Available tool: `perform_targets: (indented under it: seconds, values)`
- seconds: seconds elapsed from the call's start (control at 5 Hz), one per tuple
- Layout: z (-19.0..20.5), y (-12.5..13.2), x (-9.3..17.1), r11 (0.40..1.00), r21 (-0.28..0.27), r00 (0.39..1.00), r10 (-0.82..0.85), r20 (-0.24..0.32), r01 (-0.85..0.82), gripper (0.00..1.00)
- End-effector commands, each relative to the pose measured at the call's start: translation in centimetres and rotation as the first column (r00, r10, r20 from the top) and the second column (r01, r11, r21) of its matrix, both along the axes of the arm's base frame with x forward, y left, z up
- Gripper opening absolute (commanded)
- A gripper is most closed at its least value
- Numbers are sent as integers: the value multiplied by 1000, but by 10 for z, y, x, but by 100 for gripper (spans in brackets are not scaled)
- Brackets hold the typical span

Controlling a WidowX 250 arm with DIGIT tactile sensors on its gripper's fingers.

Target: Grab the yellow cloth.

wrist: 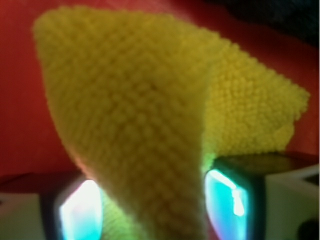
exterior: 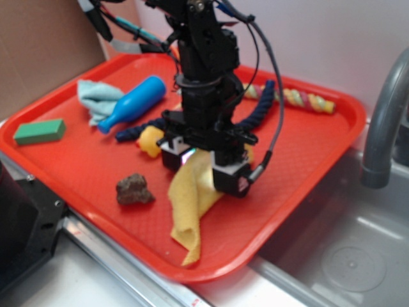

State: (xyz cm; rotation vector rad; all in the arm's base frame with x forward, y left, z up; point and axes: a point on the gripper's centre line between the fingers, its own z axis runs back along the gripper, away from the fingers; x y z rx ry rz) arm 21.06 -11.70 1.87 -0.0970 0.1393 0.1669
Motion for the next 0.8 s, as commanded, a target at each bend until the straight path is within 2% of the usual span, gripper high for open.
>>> perform_targets:
  seconds: [0.0,0.2,0.4,0.6]
  values:
    - [44,7,9,992,50,987,-119,107,114,0]
    - [76,16,3,978,91,978,-193,79,186,0]
    - [126,45,-27,981,126,980,-163,112,148,0]
    - [169,84,-56,986,168,993,-26,116,6,0]
